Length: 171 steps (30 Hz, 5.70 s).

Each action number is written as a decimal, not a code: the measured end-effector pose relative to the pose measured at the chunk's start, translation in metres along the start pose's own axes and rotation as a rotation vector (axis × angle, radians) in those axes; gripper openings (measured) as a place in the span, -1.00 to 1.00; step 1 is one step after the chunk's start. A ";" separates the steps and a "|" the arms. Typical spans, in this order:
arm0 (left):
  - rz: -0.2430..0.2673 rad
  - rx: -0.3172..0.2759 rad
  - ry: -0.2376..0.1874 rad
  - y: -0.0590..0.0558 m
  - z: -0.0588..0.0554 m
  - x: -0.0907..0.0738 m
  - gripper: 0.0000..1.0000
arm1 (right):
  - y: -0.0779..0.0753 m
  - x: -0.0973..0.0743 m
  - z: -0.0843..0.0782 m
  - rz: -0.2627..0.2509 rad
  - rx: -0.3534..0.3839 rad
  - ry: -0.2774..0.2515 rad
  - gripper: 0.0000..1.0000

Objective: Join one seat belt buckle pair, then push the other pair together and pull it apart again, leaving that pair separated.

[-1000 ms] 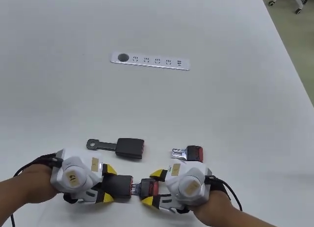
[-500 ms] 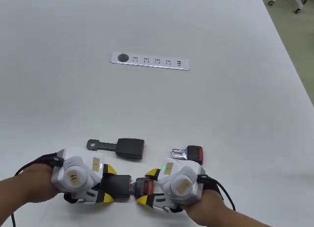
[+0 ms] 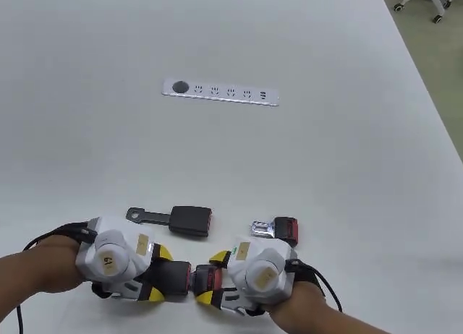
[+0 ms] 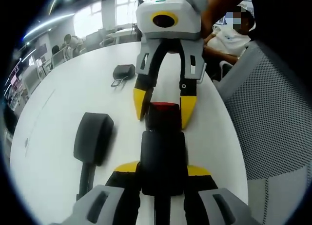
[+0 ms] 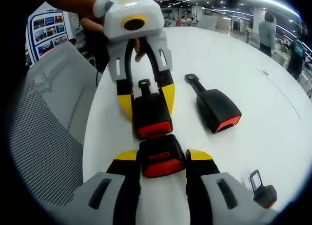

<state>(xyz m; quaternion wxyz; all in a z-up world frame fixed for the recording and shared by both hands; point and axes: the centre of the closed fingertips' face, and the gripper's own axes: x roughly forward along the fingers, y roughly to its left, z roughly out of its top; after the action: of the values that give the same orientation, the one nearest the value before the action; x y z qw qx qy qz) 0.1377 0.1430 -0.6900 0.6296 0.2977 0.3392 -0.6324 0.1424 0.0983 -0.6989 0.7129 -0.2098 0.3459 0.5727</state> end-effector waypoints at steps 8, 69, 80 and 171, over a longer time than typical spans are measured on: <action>-0.007 0.013 0.007 0.000 -0.001 0.000 -0.32 | -0.001 0.001 0.003 0.008 -0.022 0.019 -0.32; -0.030 0.041 -0.022 -0.005 0.000 0.000 -0.31 | 0.009 -0.019 0.005 -0.002 0.000 -0.134 -0.30; 0.011 -0.075 -0.011 -0.008 0.008 -0.005 -0.16 | 0.006 -0.018 0.005 -0.043 0.046 -0.132 0.00; 0.069 -0.041 -0.127 0.111 0.021 0.005 -0.15 | -0.125 -0.105 -0.069 0.024 0.031 -0.058 0.00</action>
<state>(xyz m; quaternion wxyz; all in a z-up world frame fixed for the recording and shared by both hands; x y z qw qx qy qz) 0.2493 0.1255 -0.6872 0.6774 0.2555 0.3009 -0.6207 0.2348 -0.0520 -0.6805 0.7189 -0.1779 0.3362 0.5818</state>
